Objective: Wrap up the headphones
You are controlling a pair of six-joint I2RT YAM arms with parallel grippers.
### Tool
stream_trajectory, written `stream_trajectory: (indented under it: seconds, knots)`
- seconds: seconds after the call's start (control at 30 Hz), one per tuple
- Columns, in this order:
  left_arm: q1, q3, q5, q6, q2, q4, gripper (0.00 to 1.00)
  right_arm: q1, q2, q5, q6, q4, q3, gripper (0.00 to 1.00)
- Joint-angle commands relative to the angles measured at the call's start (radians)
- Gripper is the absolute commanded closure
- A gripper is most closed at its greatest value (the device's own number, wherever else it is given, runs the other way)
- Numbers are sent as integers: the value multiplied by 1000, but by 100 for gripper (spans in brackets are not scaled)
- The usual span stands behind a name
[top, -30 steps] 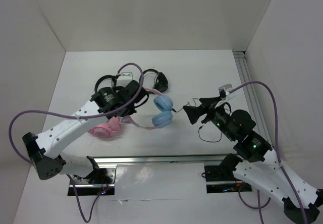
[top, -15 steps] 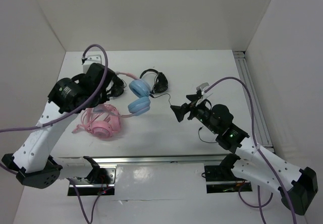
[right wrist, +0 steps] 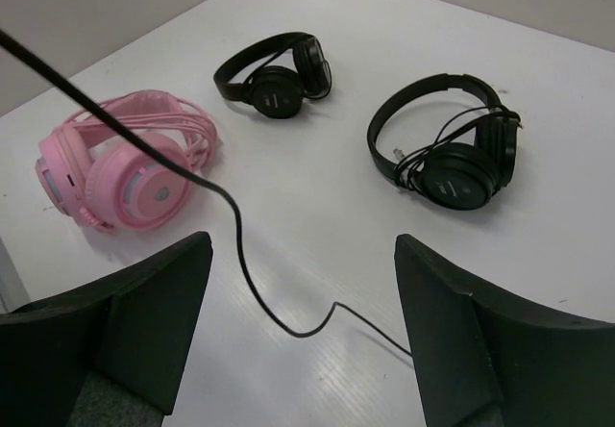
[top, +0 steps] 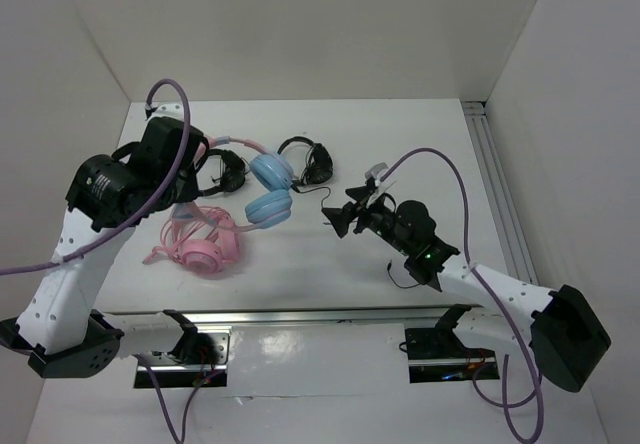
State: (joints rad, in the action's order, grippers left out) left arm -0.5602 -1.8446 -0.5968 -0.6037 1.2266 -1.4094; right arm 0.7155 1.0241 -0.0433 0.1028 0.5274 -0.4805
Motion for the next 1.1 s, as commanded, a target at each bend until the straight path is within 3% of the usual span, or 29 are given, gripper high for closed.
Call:
stream_trajectory:
  seconds: [0.0, 0.17, 0.3, 0.37, 0.4, 0.5, 0.63, 0.83, 0.93, 1.07]
  knots:
    - [16, -58, 22, -4, -12, 44, 100, -33, 54, -93, -5, 177, -6, 17]
    - [16, -77, 32, -4, -12, 44, 100, -54, 186, -234, 57, 272, -18, 34]
    - [16, -99, 41, -4, -1, 44, 100, -54, 249, -271, 95, 351, -18, 40]
    - [16, -99, 42, -4, 8, 44, 100, -54, 263, -271, 115, 376, -9, 54]
    - [16, -108, 42, -4, 8, 44, 100, -54, 263, -271, 115, 376, -9, 69]
    - [16, -108, 32, -4, 8, 53, 100, -54, 263, -238, 126, 376, -9, 100]
    - [25, -26, 14, 18, -4, 121, 100, -45, 210, -179, 126, 300, -9, 100]
    - [25, 295, 0, 136, -68, 427, 100, 60, -40, 259, 94, -62, -50, 100]
    - [13, 393, -14, 134, -33, 460, 100, 105, -134, 431, 94, -237, -85, 100]
    - [-65, 456, -37, 168, 48, 501, 100, 194, -261, 494, 84, -421, -131, 100]
